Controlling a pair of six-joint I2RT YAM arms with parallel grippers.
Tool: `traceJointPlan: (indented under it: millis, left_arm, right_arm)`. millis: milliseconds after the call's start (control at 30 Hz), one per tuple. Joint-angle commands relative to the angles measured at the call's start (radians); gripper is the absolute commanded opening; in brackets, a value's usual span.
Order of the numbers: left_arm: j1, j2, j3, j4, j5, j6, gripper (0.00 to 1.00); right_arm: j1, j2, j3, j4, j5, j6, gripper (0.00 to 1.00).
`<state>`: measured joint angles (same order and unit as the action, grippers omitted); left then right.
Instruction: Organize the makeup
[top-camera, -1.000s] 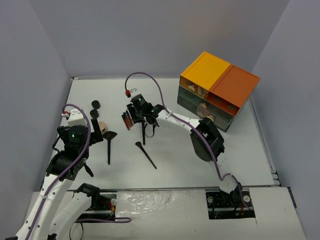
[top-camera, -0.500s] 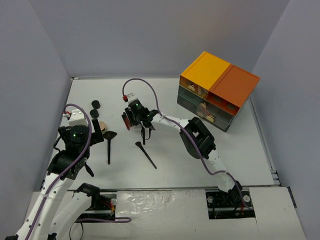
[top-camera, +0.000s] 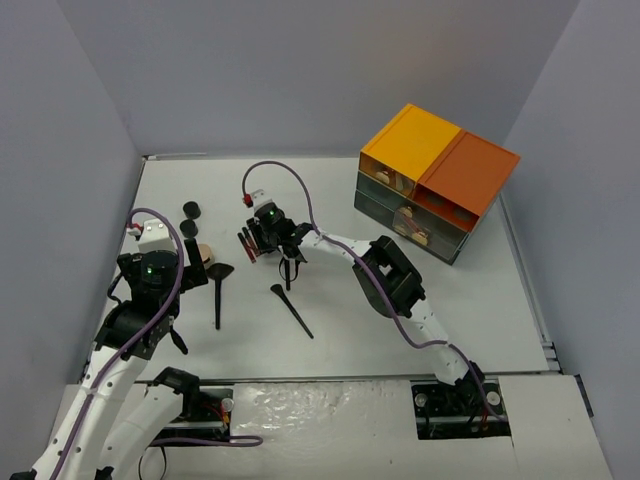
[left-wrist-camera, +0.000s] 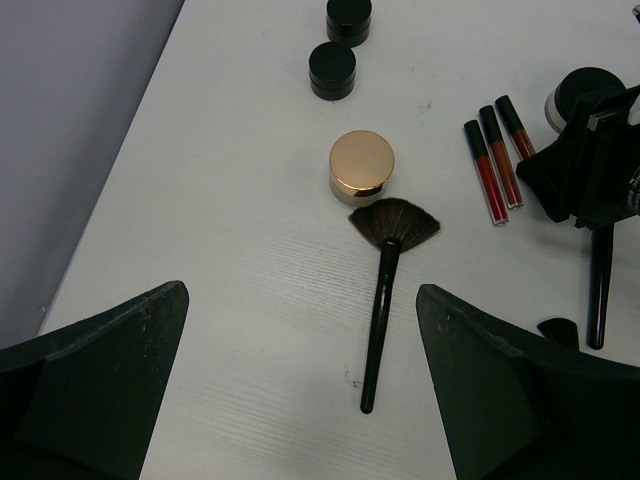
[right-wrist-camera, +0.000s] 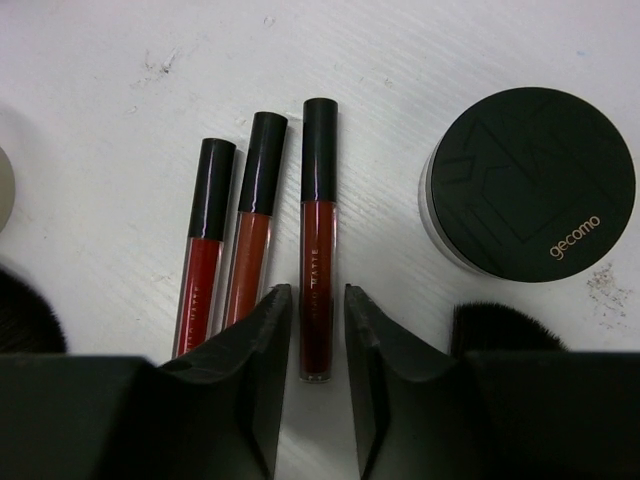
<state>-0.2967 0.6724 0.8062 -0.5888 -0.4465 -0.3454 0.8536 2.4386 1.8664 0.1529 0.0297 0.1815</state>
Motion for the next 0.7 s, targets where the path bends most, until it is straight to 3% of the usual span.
traceJointPlan:
  millis: [0,100,200,467,667]
  left_arm:
    - [0.007,0.010,0.017,0.046,-0.007,-0.010,0.97]
    - [0.008,0.009,0.017,0.046,-0.009,-0.009,0.97]
    - [0.007,0.006,0.017,0.047,-0.010,-0.010,0.97]
    - [0.007,0.003,0.017,0.049,-0.001,-0.007,0.97]
    - [0.007,0.003,0.017,0.052,0.004,-0.005,0.97]
  right_arm:
    - [0.010,-0.031,-0.022,0.038,0.043,-0.024,0.19]
    - [0.009,-0.078,-0.029,0.037,0.040,-0.051,0.05]
    - [0.010,-0.155,-0.029,0.037,0.017,-0.080,0.00]
    - [0.009,-0.483,-0.085,-0.023,-0.016,-0.156,0.00]
    - [-0.064,-0.836,-0.303,-0.149,0.032,-0.260,0.00]
